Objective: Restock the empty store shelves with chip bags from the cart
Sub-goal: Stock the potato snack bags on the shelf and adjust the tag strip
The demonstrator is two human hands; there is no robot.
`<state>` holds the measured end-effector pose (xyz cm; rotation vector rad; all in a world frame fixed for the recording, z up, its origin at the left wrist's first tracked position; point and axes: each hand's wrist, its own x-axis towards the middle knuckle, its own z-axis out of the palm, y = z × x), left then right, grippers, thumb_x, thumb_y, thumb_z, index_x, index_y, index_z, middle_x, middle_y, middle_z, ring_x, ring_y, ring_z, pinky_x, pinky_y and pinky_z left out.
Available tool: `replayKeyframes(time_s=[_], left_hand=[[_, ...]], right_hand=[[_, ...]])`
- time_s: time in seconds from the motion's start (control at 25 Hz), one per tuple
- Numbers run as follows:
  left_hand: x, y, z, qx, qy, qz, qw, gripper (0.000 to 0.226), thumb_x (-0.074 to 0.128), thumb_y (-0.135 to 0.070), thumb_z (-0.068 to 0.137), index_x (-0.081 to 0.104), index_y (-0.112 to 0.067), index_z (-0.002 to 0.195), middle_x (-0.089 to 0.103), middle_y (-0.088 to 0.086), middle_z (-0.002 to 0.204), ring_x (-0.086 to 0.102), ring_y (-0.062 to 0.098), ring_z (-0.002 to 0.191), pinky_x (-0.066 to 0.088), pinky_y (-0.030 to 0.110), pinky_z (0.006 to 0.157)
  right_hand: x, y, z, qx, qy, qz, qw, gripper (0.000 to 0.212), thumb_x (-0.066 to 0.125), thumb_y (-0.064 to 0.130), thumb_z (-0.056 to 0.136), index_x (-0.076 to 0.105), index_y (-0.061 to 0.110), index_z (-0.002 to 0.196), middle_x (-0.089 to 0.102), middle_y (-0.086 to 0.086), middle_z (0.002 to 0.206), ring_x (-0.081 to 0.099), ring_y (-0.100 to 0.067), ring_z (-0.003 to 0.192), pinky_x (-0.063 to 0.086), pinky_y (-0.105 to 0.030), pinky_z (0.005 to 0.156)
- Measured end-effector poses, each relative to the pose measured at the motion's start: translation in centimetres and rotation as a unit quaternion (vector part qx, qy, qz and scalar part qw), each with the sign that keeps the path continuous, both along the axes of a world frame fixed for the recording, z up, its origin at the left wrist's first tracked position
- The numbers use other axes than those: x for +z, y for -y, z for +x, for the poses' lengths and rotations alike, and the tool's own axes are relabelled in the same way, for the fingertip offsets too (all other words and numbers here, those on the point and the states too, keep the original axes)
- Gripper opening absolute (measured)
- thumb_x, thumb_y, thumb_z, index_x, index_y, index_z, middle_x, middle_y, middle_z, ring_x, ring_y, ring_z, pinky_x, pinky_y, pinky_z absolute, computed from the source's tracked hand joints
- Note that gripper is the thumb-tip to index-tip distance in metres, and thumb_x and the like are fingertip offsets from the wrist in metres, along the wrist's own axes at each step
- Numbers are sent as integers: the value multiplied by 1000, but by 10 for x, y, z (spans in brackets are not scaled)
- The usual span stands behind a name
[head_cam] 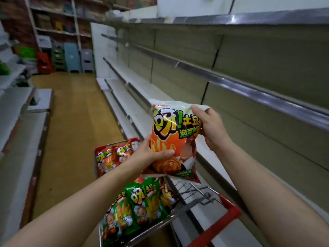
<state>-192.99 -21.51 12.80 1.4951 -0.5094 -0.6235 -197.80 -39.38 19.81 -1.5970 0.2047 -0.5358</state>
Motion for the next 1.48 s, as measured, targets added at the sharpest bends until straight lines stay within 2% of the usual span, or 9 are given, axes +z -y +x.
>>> replayKeyframes(time_s=[0.12, 0.24, 0.36, 0.56, 0.68, 0.88, 1.04, 1.16, 1.48], left_hand=[[23, 12, -14, -39, 13, -14, 999, 95, 88, -43, 46, 43, -24, 128, 66, 3, 113, 67, 22, 99, 53, 37, 88], [45, 32, -35, -40, 8, -63, 997, 82, 78, -35, 54, 43, -20, 126, 65, 3, 111, 66, 20, 95, 54, 29, 76], [62, 57, -63, -47, 11, -105, 993, 74, 78, -36, 55, 47, -22, 120, 68, 1, 104, 69, 19, 87, 54, 26, 68], [87, 116, -137, -148, 29, -123, 981, 88, 85, -49, 48, 48, -21, 124, 70, 3, 107, 72, 18, 88, 58, 32, 74], [106, 153, -200, -205, 34, -133, 969, 106, 86, -61, 34, 47, -18, 123, 71, 3, 107, 71, 18, 91, 56, 36, 81], [140, 205, -310, -307, 18, -131, 942, 80, 78, -57, 60, 51, -17, 123, 72, 3, 106, 71, 21, 92, 55, 39, 85], [157, 233, -388, -355, -2, -101, 930, 72, 74, -53, 58, 59, -13, 117, 74, 5, 98, 72, 23, 87, 57, 36, 79], [167, 249, -442, -384, -13, -53, 922, 67, 73, -53, 57, 65, -10, 108, 75, 8, 92, 73, 25, 82, 58, 34, 72], [198, 313, -477, -361, 11, -33, 932, 57, 74, -52, 70, 68, -8, 107, 74, 12, 93, 72, 28, 81, 58, 36, 73]], right_hand=[[27, 6, -32, -58, 11, -45, 997, 25, 52, 39, 91, 58, 15, 94, 68, -2, 83, 66, -12, 69, 51, -26, 58], [45, 12, -74, -50, -33, -78, 995, 67, 41, 69, 76, 53, 18, 119, 66, -6, 109, 64, -21, 96, 53, -42, 81], [42, 14, -126, -43, -96, -137, 985, 91, 45, 73, 63, 34, 18, 136, 56, -5, 126, 60, -20, 108, 49, -45, 94], [44, 30, -230, -131, -28, -152, 979, 59, 68, 41, 77, 40, 31, 128, 58, 20, 111, 60, 11, 93, 49, -9, 77], [62, 54, -301, -214, 6, -162, 963, 40, 70, 39, 74, 53, 35, 109, 66, 22, 99, 63, 6, 94, 51, -14, 80], [86, 85, -424, -314, 43, -126, 940, 20, 64, 21, 87, 59, 20, 106, 70, 9, 94, 68, -3, 84, 52, -16, 69], [93, 110, -500, -402, -7, -134, 906, 45, 67, 42, 81, 51, 15, 114, 66, 6, 97, 65, -16, 92, 52, -17, 74], [96, 118, -557, -444, -32, -120, 887, 79, 68, 57, 73, 35, 12, 130, 58, -2, 120, 59, -19, 107, 48, -39, 96], [123, 170, -588, -454, -64, -121, 880, 80, 59, 60, 79, 40, 5, 134, 55, -9, 129, 56, -24, 114, 45, -43, 99]])
